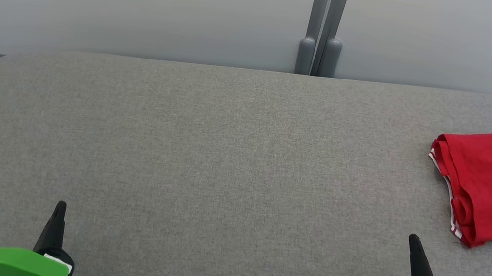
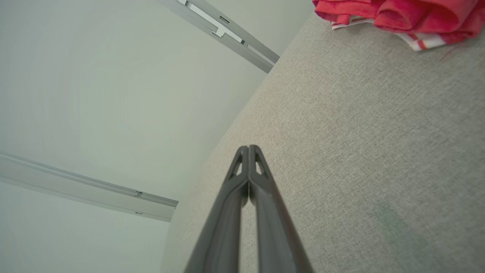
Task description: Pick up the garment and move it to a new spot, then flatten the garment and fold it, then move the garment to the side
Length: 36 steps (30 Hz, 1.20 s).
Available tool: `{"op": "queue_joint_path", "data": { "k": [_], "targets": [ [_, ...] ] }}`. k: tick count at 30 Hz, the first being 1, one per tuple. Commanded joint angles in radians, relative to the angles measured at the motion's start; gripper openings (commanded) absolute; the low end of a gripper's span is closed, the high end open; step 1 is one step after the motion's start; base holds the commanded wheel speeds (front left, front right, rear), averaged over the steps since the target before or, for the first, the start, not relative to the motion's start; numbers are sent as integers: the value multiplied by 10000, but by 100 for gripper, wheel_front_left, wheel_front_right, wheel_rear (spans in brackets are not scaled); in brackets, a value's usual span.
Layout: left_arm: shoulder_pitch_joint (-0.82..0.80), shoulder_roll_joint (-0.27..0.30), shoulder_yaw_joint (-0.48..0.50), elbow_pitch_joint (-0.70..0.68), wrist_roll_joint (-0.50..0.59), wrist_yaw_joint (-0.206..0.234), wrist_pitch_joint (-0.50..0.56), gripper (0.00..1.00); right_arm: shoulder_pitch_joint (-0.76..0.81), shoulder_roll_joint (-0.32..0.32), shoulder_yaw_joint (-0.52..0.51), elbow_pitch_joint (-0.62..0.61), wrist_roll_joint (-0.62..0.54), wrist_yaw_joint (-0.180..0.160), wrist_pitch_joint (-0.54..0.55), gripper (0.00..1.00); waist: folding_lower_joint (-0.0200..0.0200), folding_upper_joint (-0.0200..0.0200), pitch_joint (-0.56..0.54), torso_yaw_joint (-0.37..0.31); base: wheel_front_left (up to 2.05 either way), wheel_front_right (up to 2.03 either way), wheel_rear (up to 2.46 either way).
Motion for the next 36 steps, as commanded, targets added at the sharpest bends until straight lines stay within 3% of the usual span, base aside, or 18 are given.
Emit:
{"op": "queue_joint_path", "data": {
  "k": [1,36],
  "targets": [
    [-280,3,87,-148,-334,-58,94,0,-27,-51,-65,-195,314,4,38,0,0,0,5,-5,0,0,0],
    [-610,-139,545,-392,-3367,-124,1195,0,206,-59,-412,-688,3420,3,325,0,0,0,100,-110,0,0,0]
  ]
}}
